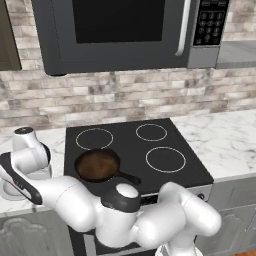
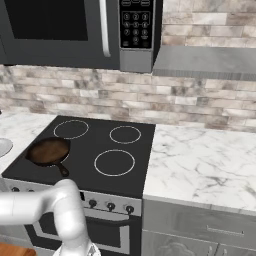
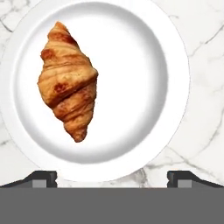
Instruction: Pick the croissant and place it on the pan. Then turn on the stove to warm the croissant.
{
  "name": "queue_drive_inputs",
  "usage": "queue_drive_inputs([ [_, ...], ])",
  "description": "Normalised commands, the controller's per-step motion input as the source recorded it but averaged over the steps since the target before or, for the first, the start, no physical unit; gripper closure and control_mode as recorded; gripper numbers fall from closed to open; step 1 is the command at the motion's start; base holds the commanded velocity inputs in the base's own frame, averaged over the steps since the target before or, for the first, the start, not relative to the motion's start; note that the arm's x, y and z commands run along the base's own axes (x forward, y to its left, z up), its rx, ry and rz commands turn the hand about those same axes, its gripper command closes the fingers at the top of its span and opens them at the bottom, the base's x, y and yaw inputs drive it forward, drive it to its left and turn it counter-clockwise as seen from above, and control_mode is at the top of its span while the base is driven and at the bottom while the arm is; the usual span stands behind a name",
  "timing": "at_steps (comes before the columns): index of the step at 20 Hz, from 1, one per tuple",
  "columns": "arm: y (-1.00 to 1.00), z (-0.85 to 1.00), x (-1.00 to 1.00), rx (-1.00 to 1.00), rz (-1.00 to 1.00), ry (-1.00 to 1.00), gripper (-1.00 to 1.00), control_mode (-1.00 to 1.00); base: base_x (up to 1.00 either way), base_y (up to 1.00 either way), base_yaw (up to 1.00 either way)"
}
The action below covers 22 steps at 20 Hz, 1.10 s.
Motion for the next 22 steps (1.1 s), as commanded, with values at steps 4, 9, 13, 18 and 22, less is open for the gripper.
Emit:
queue_drive_inputs([
  [4,0.15,-0.11,0.23,0.0,0.0,0.0,-1.0,-1.0,0.0,0.0,0.0],
  [9,0.09,-0.14,0.23,0.0,0.0,0.0,-1.0,-1.0,0.0,0.0,0.0],
  [13,0.16,-0.22,0.2,0.0,0.0,0.0,-1.0,-1.0,0.0,0.0,0.0],
  [18,0.27,-0.23,0.21,0.0,0.0,0.0,-1.0,-1.0,0.0,0.0,0.0],
  [22,0.32,-0.22,0.27,0.0,0.0,0.0,-1.0,-1.0,0.0,0.0,0.0],
])
